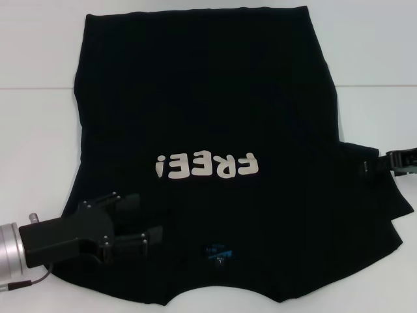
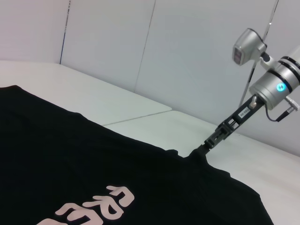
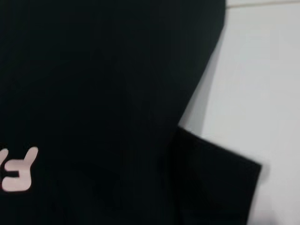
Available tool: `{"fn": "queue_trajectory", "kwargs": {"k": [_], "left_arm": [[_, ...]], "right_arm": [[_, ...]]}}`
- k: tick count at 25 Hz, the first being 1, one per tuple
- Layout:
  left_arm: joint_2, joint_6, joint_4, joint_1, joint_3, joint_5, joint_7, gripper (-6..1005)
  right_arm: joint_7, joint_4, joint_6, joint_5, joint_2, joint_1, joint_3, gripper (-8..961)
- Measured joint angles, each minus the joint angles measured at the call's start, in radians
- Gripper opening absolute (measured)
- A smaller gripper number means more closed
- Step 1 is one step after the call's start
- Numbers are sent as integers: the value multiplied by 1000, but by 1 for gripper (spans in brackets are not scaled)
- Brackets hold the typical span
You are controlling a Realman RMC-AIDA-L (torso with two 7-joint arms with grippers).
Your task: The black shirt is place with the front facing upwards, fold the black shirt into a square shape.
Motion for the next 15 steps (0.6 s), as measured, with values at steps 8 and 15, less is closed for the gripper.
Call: {"fn": "queue_trajectory", "kwargs": {"k": [8, 15], "left_arm": [[-1, -13, -1, 0, 0, -1, 1, 904], [-3, -14, -3, 0, 0, -1, 1, 903]], "right_arm": [[1, 5, 11, 0, 6, 4, -13, 850], [11, 8, 21, -2, 4, 2, -13, 767]]}}
